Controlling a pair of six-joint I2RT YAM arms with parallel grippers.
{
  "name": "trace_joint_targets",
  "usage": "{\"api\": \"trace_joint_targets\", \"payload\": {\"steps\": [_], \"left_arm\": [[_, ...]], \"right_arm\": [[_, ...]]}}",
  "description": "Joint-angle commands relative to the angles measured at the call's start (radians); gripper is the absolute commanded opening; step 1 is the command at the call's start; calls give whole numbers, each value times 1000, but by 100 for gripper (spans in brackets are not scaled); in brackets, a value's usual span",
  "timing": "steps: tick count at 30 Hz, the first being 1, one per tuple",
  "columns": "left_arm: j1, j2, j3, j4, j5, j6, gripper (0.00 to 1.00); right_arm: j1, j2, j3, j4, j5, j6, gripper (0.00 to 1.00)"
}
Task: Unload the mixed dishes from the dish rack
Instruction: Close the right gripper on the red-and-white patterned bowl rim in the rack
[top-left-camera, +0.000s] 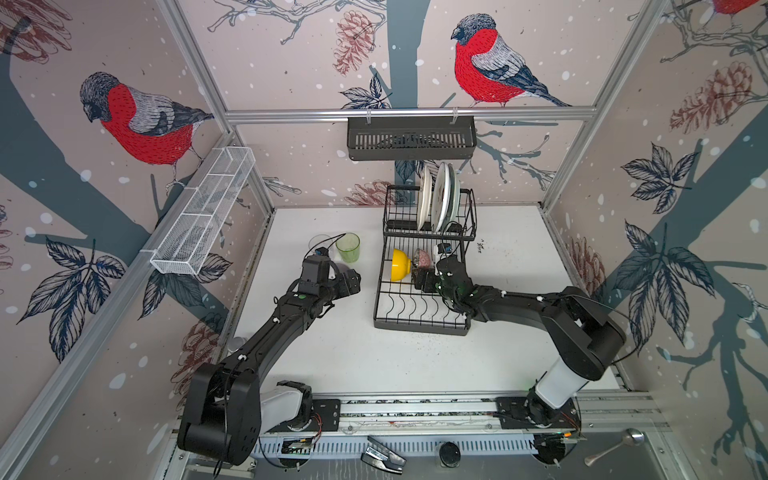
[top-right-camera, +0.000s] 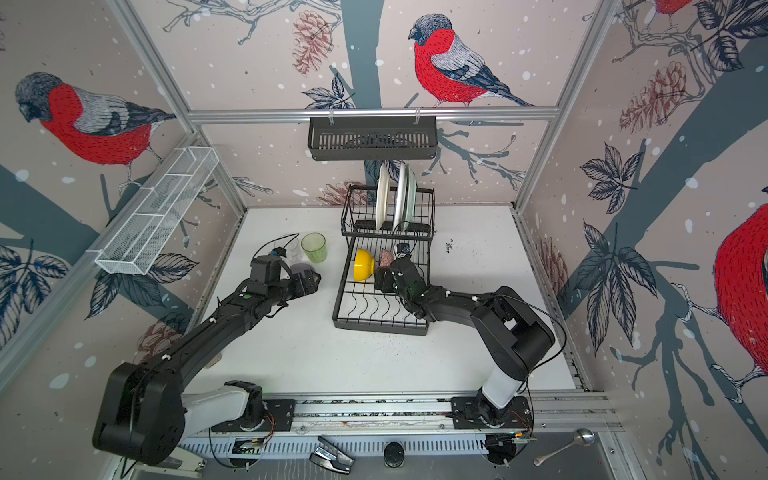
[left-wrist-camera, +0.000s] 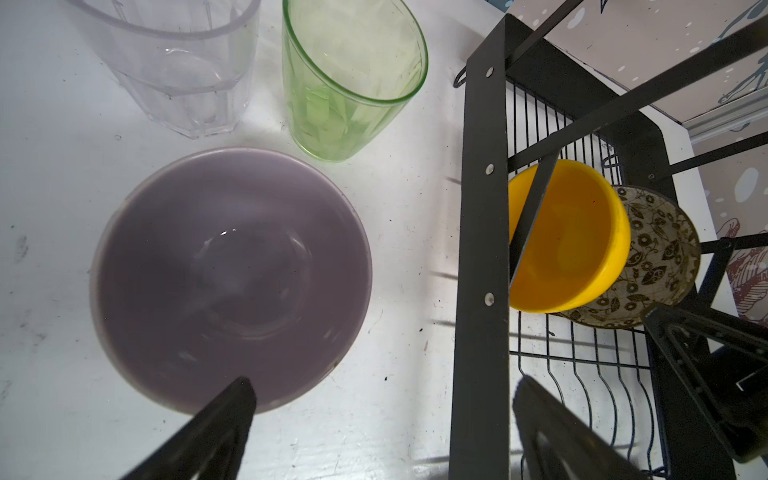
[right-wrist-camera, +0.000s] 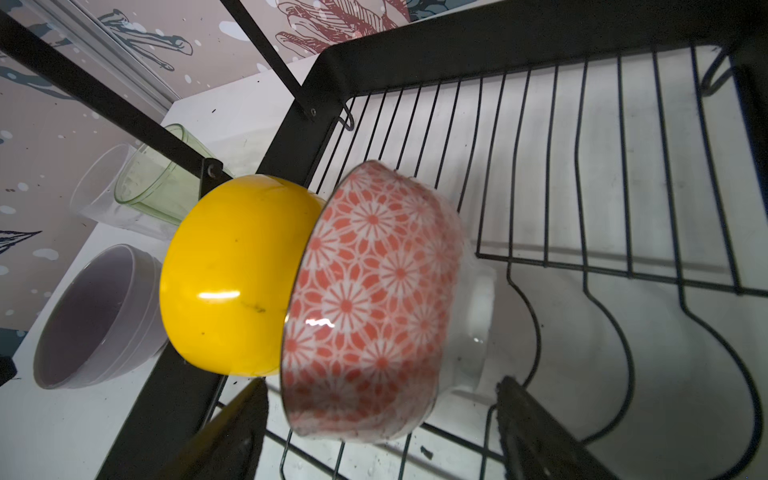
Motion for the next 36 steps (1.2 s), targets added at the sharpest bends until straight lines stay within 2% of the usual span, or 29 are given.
{"api": "trace_joint_targets", "payload": {"steps": [1, 26, 31, 36], "left_arm": [[0, -7, 0, 40, 14, -11, 97], [-6, 9, 1, 38, 17, -13, 97], [-8, 9, 1, 50, 26, -19, 97], [-12, 5, 1, 52, 34, -20, 97]], "right_arm": [[-5, 16, 17, -5, 18, -17, 83], [-14, 64, 40, 33, 5, -23, 65], [-11, 61, 38, 21, 33, -35, 57], [-11, 44, 25, 2, 96, -40, 56]]}}
